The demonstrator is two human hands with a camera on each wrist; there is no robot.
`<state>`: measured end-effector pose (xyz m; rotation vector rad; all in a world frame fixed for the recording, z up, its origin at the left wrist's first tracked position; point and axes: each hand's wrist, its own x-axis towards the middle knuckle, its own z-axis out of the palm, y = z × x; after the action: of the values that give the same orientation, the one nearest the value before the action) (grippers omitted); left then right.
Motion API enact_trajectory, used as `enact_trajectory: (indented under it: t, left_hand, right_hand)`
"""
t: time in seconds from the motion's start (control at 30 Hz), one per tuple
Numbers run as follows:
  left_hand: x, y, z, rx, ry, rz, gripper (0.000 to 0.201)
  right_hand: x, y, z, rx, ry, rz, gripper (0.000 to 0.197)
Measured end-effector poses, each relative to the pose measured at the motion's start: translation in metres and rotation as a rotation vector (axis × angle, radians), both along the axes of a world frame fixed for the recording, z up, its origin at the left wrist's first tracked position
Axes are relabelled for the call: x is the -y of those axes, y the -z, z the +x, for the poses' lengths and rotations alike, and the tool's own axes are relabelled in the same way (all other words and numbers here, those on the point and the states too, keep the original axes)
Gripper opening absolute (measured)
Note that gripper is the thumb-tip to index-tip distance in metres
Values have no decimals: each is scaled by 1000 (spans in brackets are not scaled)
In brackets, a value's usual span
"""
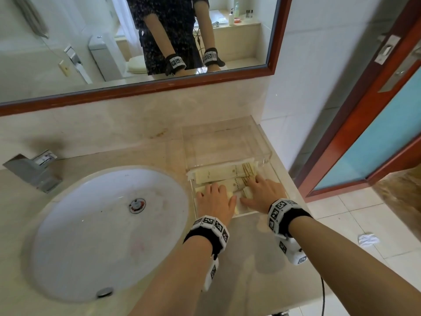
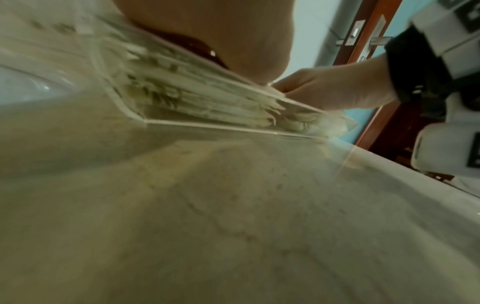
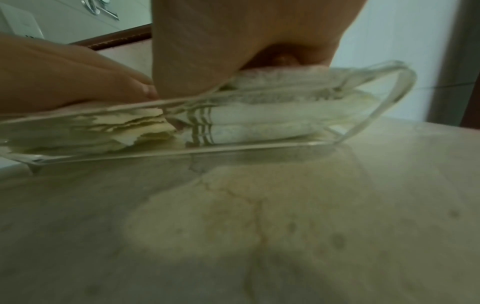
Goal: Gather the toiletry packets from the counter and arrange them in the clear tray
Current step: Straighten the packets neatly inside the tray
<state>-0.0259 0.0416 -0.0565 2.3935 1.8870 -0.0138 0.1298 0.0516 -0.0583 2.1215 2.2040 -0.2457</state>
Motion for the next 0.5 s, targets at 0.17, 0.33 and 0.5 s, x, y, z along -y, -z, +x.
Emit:
enact_trajectory:
  t: [0.17,0.33,0.5]
  left_hand:
    - [0,1,-1,-14,-7,-15,48]
    - [3,4,-5,24,24,6,49]
    - [6,5,-5,-13,21,-16,52]
  right_hand:
    - [1,5,-1,3,13,-2,51]
    - [2,5,1,-13,6,14,50]
    - [1,10,2,-35,-12,-4,67]
